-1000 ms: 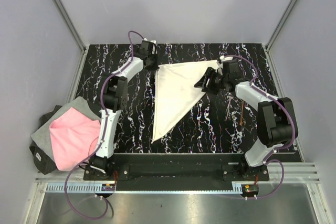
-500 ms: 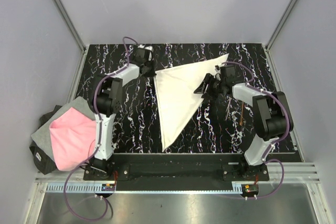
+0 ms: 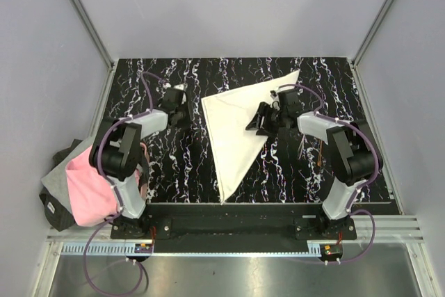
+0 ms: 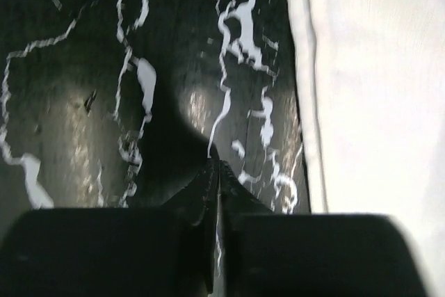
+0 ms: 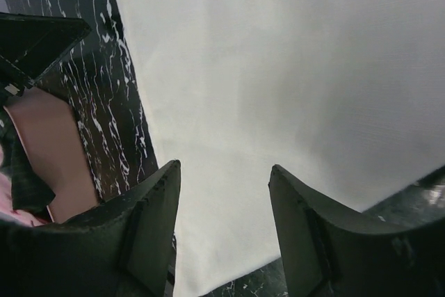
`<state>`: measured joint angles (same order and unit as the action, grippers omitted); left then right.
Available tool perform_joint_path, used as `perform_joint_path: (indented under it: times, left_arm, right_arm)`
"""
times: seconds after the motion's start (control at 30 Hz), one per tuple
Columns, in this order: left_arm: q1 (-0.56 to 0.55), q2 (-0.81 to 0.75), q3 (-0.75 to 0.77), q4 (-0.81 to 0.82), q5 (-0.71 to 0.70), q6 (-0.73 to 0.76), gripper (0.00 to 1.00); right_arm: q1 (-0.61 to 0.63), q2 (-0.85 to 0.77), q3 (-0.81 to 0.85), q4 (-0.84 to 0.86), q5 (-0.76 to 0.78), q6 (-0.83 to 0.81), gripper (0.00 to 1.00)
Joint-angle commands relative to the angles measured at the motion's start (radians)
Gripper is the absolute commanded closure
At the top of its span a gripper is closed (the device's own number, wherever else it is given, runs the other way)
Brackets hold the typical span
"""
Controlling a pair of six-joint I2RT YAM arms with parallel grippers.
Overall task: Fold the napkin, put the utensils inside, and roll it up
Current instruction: Fold the napkin
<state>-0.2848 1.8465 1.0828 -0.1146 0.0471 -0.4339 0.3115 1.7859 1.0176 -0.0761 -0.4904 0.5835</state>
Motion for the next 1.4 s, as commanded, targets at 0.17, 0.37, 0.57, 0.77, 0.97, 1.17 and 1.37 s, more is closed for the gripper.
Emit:
perform_joint_path:
  times: [0.17,0.37,0.57,0.77,0.97,1.17,1.37]
  left_arm:
    - [0.006,-0.21,-0.064,0.05,0.046,-0.022,0.27]
    - [0.006,-0.253,-0.072,0.061,0.076,-0.028,0.09]
    - [0.004,-0.207,-0.028,0.09,0.125,-0.019,0.14]
    - [0.003,-0.093,0.071,0.069,0.201,0.032,0.2]
    - [-0.034,0.006,0.186,0.041,0.189,0.099,0.2]
    - [-0.085,0.114,0.293,-0.013,0.137,0.135,0.2]
    - [-0.085,0.169,0.336,-0.04,0.093,0.153,0.3]
  right_arm:
    - [0.167,0.052,0.012,0.097,-0.063,0.004,0.37]
    - [0.231,0.095,-0.036,0.116,-0.132,0.003,0.37]
    - [0.247,0.073,-0.117,0.104,-0.174,-0.008,0.37]
    - [0.253,0.033,-0.169,0.087,-0.204,-0.016,0.37]
    - [0.255,-0.026,-0.162,0.084,-0.206,-0.016,0.37]
    - [0.253,-0.112,-0.076,0.043,-0.136,0.01,0.36]
    - [0.252,-0.126,-0.002,-0.002,-0.132,-0.014,0.36]
